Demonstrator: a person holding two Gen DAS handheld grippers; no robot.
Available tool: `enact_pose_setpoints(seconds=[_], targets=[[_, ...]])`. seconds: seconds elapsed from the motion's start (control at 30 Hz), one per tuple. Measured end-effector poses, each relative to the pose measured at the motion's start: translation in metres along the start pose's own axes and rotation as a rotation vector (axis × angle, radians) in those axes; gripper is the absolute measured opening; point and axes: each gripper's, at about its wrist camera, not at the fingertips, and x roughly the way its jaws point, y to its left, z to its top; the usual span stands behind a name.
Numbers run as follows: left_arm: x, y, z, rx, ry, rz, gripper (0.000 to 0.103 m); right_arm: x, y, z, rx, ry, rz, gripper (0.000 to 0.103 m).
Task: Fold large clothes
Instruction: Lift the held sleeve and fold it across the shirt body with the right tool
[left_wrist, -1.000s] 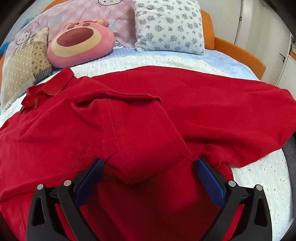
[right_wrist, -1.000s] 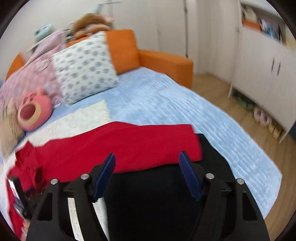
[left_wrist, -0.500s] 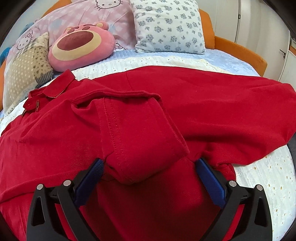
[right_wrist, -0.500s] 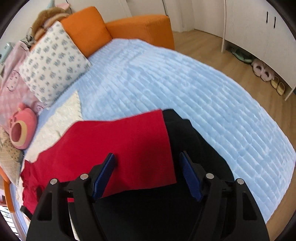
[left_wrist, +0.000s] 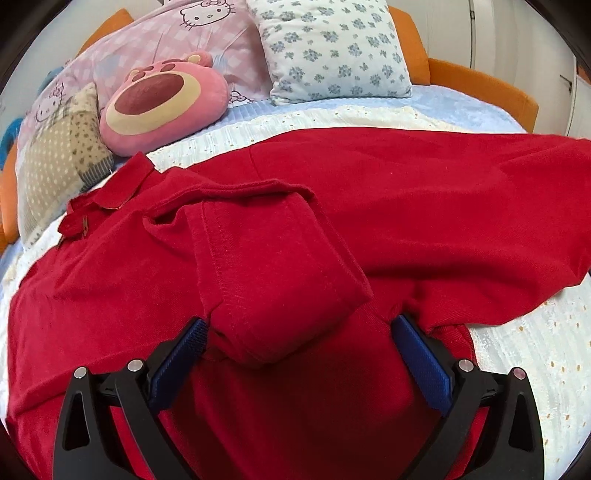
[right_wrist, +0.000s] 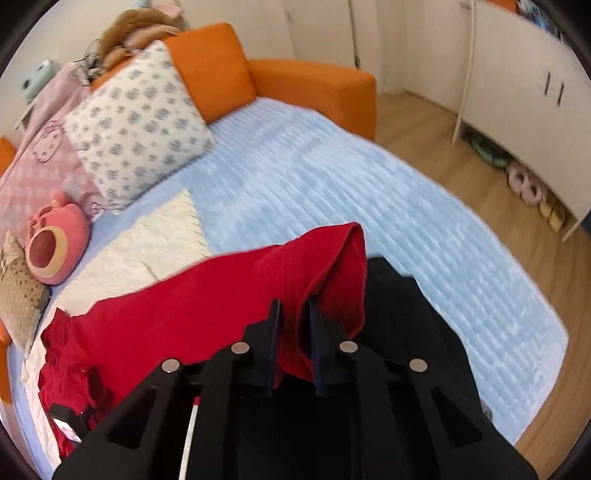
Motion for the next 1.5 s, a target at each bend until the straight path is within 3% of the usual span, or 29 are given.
enact_pose_setpoints(seconds=[0.1, 0.2, 0.33, 0.37, 0.43, 0.7, 0.83, 1.1, 1.23, 1.37, 1.4, 1.5], targets=[[-0.015, -0.001, 0.000, 0.010, -0.031, 0.019, 0.101, -0.034, 0.040, 0.008, -0.047, -0.048, 0.055, 0.015], [-0.039, -0.009, -0.009, 0.038, -0.093, -0.032, 0.101, -0.066, 0.098, 0.015, -0.149, -0.092, 0.088, 0.015], [-0.050, -0.043, -0.023, 0.181, -0.092, -0.055, 0.101, -0.105, 0.186, 0.017, -0.261, -0.136, 0.173, 0.015], [-0.043, -0.058, -0.028, 0.257, -0.050, -0.039, 0.101, -0.115, 0.210, 0.014, -0.296, -0.151, 0.181, 0.015], [-0.040, -0.067, -0.034, 0.309, -0.067, 0.006, 0.101, -0.131, 0.259, 0.006, -0.377, -0.178, 0.185, 0.015], [-0.050, -0.069, -0.037, 0.321, -0.041, 0.025, 0.101, -0.172, 0.431, -0.052, -0.644, -0.227, 0.231, 0.015], [-0.057, -0.068, -0.048, 0.339, -0.001, 0.013, 0.101, -0.170, 0.497, -0.090, -0.705, -0.195, 0.298, 0.015], [-0.050, -0.068, -0.056, 0.304, -0.036, -0.005, 0.101, -0.131, 0.608, -0.195, -0.813, -0.072, 0.416, 0.015], [-0.043, -0.058, -0.052, 0.255, 0.001, -0.077, 0.101, -0.100, 0.642, -0.244, -0.857, -0.010, 0.434, 0.015], [-0.040, -0.057, -0.053, 0.245, 0.000, -0.092, 0.101, -0.059, 0.671, -0.298, -0.899, 0.081, 0.447, 0.014], [-0.040, -0.058, -0.054, 0.245, -0.006, -0.091, 0.101, -0.051, 0.676, -0.309, -0.897, 0.095, 0.459, 0.002], [-0.037, -0.055, -0.052, 0.237, -0.007, -0.101, 0.101, -0.032, 0.688, -0.336, -0.915, 0.125, 0.470, 0.004]])
